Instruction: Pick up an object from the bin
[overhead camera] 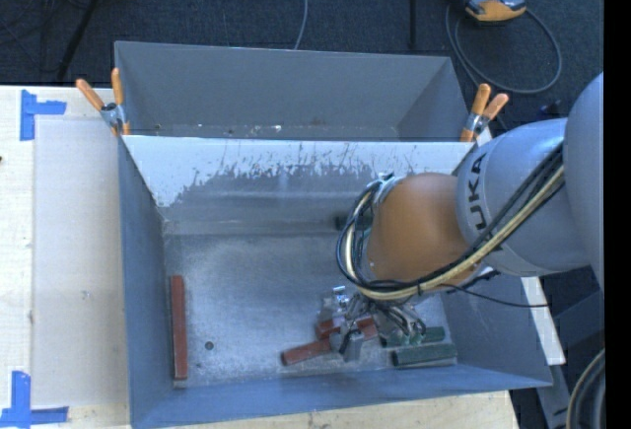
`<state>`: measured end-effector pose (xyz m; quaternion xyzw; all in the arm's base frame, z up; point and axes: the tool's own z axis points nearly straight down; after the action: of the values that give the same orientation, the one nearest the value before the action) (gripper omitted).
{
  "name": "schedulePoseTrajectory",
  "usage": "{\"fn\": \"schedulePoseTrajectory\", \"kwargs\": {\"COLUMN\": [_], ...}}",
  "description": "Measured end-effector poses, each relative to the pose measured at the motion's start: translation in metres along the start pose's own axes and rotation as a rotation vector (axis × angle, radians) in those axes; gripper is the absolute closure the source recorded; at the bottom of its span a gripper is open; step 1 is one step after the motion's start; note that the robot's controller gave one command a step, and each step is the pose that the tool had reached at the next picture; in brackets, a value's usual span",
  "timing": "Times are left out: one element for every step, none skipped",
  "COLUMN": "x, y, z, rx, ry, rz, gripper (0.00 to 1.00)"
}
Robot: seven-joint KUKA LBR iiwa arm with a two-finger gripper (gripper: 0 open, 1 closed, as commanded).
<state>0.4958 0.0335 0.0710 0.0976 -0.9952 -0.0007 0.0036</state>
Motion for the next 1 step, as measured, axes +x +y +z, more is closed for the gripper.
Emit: {"fn": "schedulePoseTrajectory", "kwargs": {"x": [0.0007], "y": [0.0001], "z": [-0.0038], "rx": [0.0], "ry": [0.001], "rz": [0.001], "gripper": [1.0]}}
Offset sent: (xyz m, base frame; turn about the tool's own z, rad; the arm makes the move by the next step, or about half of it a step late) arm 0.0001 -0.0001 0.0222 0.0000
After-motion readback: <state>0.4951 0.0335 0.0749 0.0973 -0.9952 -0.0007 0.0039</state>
